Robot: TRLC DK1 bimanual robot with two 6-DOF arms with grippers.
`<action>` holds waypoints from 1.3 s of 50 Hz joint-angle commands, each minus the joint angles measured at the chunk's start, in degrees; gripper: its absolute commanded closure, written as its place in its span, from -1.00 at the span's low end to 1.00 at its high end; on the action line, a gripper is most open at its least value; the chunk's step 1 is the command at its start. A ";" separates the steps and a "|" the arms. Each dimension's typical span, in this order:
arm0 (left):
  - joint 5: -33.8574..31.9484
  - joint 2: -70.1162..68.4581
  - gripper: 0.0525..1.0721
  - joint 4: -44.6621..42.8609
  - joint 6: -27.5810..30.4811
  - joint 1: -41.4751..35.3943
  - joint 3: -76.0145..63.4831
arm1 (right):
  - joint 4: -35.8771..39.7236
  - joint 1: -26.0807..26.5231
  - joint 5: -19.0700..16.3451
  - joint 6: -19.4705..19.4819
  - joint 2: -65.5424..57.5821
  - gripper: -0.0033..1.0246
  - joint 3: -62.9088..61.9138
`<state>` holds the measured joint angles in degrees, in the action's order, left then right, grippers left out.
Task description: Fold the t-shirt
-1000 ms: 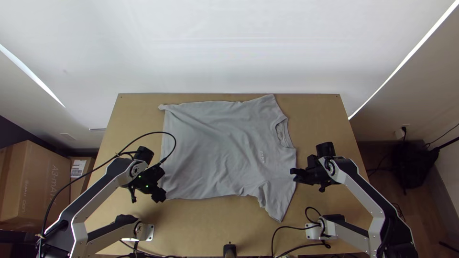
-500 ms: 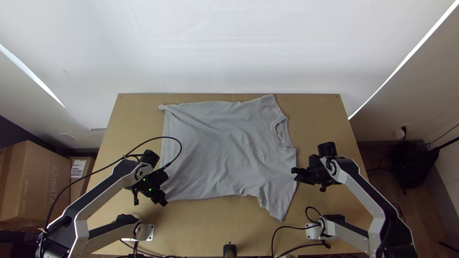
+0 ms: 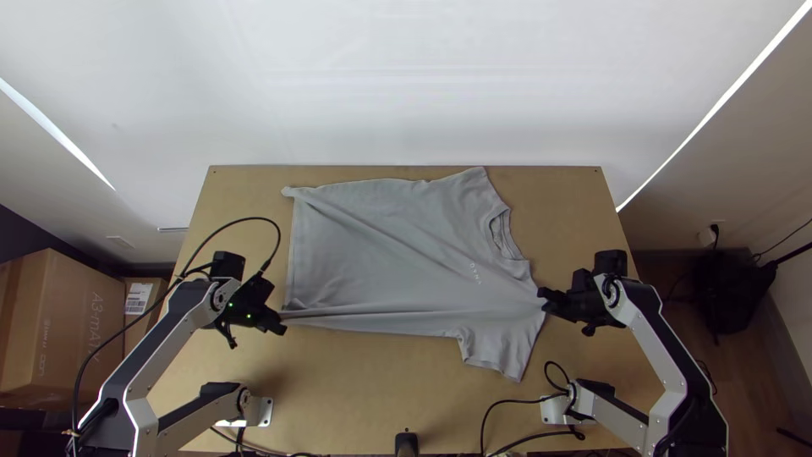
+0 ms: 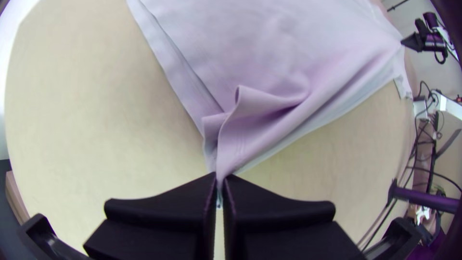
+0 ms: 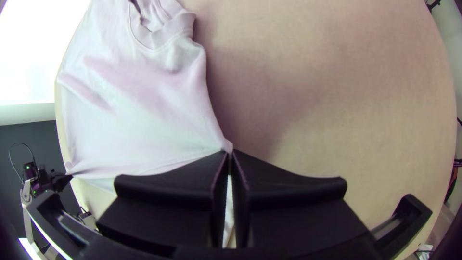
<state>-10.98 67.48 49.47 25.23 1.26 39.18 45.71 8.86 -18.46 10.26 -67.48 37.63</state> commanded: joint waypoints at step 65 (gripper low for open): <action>14.94 -1.04 0.95 -42.09 -28.93 0.24 50.56 | -19.87 2.83 7.38 2.04 -21.37 0.95 85.60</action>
<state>-1.45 65.01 10.94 -4.89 -0.64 86.00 27.86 8.67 -17.15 10.68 -86.76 116.71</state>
